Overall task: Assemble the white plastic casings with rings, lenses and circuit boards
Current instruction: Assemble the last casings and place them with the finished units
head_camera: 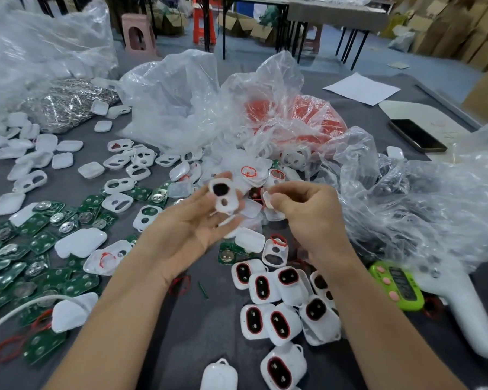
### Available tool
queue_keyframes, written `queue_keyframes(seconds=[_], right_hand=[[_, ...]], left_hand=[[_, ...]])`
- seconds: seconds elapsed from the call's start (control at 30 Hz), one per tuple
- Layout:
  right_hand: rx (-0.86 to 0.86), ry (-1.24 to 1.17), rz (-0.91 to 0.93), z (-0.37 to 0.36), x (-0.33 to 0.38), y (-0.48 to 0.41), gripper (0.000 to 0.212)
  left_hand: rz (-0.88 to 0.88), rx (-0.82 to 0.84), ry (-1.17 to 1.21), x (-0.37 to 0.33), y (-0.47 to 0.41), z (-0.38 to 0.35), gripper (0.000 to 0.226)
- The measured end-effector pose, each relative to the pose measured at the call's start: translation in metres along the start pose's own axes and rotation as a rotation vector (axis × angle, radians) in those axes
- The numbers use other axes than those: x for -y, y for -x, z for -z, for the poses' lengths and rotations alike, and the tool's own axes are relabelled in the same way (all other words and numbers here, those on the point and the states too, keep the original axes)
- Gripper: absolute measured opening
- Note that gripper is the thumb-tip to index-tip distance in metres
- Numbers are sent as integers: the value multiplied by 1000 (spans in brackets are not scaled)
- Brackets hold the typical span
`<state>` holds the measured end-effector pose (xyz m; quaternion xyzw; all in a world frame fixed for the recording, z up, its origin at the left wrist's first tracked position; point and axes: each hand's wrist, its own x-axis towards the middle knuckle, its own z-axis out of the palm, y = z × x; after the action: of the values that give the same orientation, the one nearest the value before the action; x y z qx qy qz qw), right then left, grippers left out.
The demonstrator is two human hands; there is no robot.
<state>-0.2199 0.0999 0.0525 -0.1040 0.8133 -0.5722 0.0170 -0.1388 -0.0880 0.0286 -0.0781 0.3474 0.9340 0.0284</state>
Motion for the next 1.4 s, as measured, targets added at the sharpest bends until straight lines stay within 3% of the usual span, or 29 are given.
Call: queue_keyframes(seconds=[0.1,0.2,0.3,0.37,0.47,0.53,0.63,0.73,0.83,0.93,0.97,1.03,1.1,1.17,1.3,1.4], right_hand=[[207,443,116,4,6,-8,18],[406,808,124,2,8,-8,11],[409,988,69,0,10,-4,17],[305,1102,103,-2,11,1,25],[203,1011,210,-10,14,5,29],[239,905,241,-19,15,5,25],[364,930,210,-32,12,-1,21],[368,877,171,-32,9,-11,20],[218,862,151,-26,9,-15,23],[-1,848,302,-22,13,-5,30],[4,769,369,-22,14,1,30],[212,665,403,-24,19,12,20],[493,730,341,-31,20,23,13],[602,820,317,-39,18,27,27],[540,856,369,-46,15,31,32],[375,739,366,-42,14,39,32]], left_hand=[[-50,-119,150,-13,2,9,32],[-71,-134,178,-17,4,11,32],[-73,-149,167,-19,4,11,32],[-74,-157,165,-19,3,11,33],[-79,-175,158,-20,1,12,37],[-81,-190,151,-20,1,13,38],[-82,-200,136,-20,2,14,38],[-83,-204,130,-21,3,14,39],[-81,-208,115,-21,3,13,40],[-78,-221,94,-20,1,11,45],[-79,-224,85,-19,1,11,47],[-88,-231,64,-19,1,10,48],[-96,-241,52,-19,2,11,46],[-94,-248,62,-20,2,11,43],[-95,-261,70,-20,3,13,43],[-95,-255,52,-19,3,11,48]])
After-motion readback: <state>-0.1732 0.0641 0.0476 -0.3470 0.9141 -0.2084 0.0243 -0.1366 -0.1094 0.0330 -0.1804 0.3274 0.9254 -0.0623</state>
